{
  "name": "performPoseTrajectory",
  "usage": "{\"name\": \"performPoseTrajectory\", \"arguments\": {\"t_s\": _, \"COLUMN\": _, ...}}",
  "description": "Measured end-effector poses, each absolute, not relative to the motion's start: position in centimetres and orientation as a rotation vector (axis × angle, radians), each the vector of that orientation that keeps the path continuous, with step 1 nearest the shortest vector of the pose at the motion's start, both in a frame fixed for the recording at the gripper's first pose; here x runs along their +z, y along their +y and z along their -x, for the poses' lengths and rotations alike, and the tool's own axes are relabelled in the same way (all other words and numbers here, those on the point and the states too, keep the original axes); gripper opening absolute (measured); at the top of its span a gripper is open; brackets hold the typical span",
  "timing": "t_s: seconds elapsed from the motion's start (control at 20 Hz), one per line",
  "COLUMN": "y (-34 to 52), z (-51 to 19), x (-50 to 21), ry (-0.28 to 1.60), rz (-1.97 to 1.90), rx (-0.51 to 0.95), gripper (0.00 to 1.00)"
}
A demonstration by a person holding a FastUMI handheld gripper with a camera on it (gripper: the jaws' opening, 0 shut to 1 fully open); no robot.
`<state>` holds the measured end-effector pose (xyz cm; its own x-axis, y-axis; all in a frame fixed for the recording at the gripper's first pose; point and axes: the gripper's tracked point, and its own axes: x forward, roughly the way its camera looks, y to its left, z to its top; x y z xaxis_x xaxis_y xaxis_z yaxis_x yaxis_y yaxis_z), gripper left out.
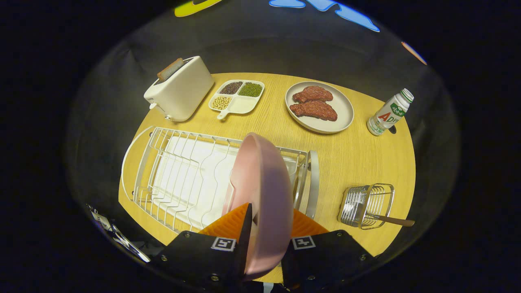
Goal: Take the plate from the dish rack, then take the spoon from the basket and place it into the plate.
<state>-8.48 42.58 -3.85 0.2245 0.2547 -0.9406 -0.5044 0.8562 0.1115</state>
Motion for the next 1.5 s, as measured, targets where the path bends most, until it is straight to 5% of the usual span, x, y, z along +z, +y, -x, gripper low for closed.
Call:
{"name": "performPoseTrajectory", "arguments": {"t_s": 0.4, "y": 43.0, "z": 6.2, "x": -2.1, "ry": 1.186, "rz": 0.374, "rx": 0.529, "gripper": 0.27}}
{"name": "performPoseTrajectory", "arguments": {"t_s": 1.0, "y": 44.4, "z": 5.0, "x": -0.6, "ry": 1.075, "rz": 0.541, "rx": 0.547, "gripper": 0.27}}
{"name": "performPoseTrajectory", "arguments": {"t_s": 1.5, "y": 39.8, "z": 8.3, "x": 3.9, "ry": 1.102, "rz": 0.317, "rx": 0.602, "gripper": 0.27}}
